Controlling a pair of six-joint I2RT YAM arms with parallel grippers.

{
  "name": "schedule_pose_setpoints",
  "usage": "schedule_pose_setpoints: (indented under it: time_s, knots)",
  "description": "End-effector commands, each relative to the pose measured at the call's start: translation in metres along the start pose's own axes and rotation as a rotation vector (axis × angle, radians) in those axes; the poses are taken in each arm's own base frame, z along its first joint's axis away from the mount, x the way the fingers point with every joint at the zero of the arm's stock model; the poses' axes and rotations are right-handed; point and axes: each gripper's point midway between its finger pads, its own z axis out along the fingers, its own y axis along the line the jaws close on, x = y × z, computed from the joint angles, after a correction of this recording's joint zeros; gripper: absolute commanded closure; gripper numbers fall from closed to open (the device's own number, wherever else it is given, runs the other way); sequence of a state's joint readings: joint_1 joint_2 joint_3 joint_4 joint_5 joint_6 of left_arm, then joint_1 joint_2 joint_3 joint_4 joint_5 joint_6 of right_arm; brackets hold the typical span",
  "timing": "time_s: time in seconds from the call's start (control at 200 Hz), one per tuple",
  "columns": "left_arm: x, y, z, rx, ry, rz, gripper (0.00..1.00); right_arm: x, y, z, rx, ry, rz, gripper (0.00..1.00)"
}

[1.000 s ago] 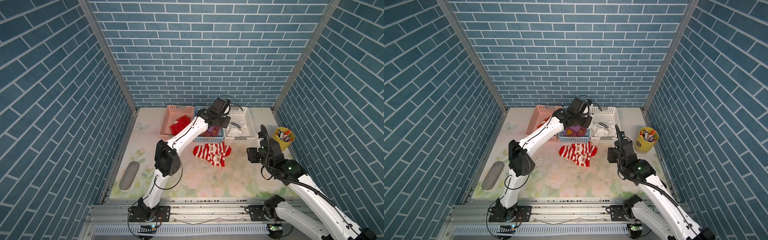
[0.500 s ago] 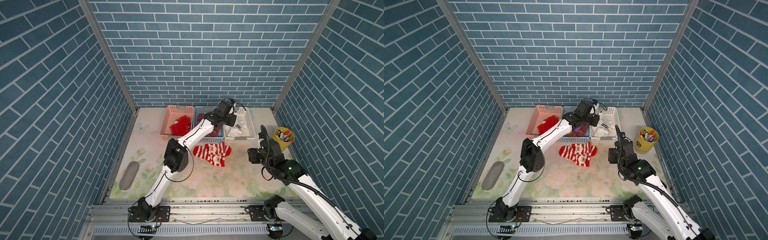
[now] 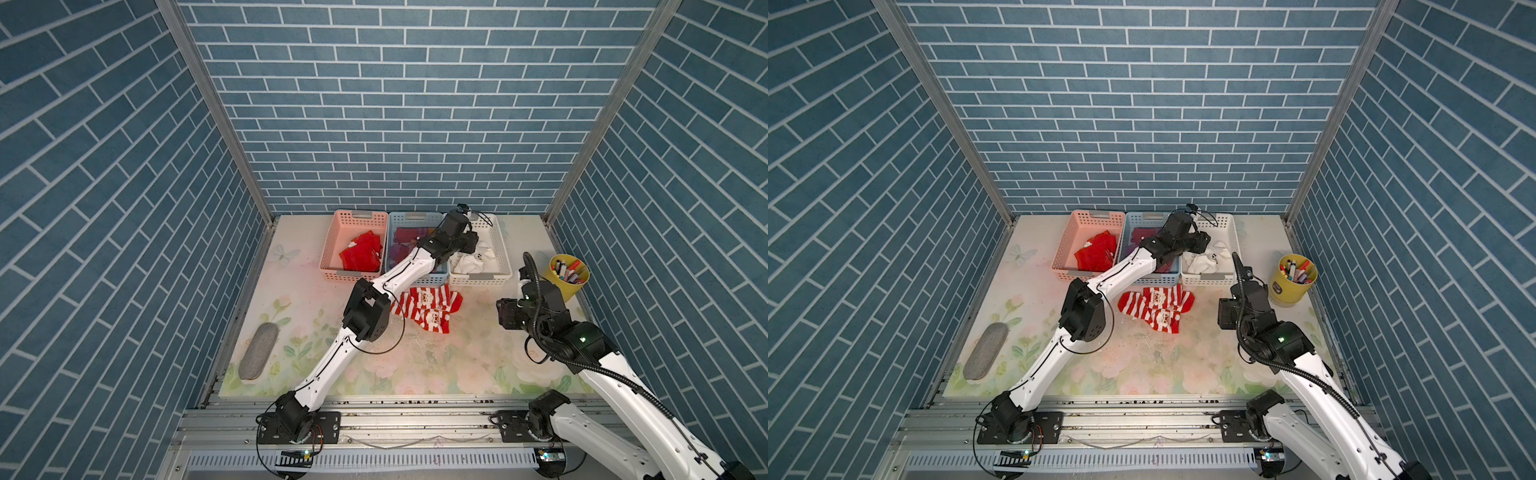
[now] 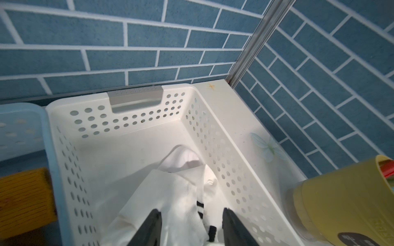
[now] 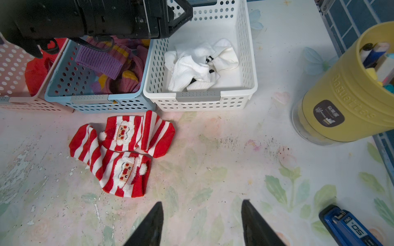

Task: Sort the socks into the basket by color
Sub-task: Place the sock in the bin.

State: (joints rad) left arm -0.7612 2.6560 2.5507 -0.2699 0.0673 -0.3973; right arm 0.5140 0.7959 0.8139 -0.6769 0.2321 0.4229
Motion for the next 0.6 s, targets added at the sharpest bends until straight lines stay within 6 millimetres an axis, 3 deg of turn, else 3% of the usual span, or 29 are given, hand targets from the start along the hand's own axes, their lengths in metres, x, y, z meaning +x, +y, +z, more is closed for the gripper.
schedule_pose_setpoints:
  time_s: [0.0, 0.29, 0.595]
  knots:
    - [-0.027, -0.005, -0.009, -0.005, -0.078, -0.001, 0.46, 0.008, -0.005, -0.001, 0.016, 0.023, 0.037, 0.41]
    - [-0.035, 0.001, -0.043, -0.057, -0.026, 0.027, 0.44, 0.006, 0.001, 0.005, -0.005, 0.027, 0.037, 0.41]
    - [-0.038, 0.018, -0.122, -0.137, 0.042, 0.041, 0.43, 0.015, 0.024, 0.032, -0.088, 0.097, 0.028, 0.42]
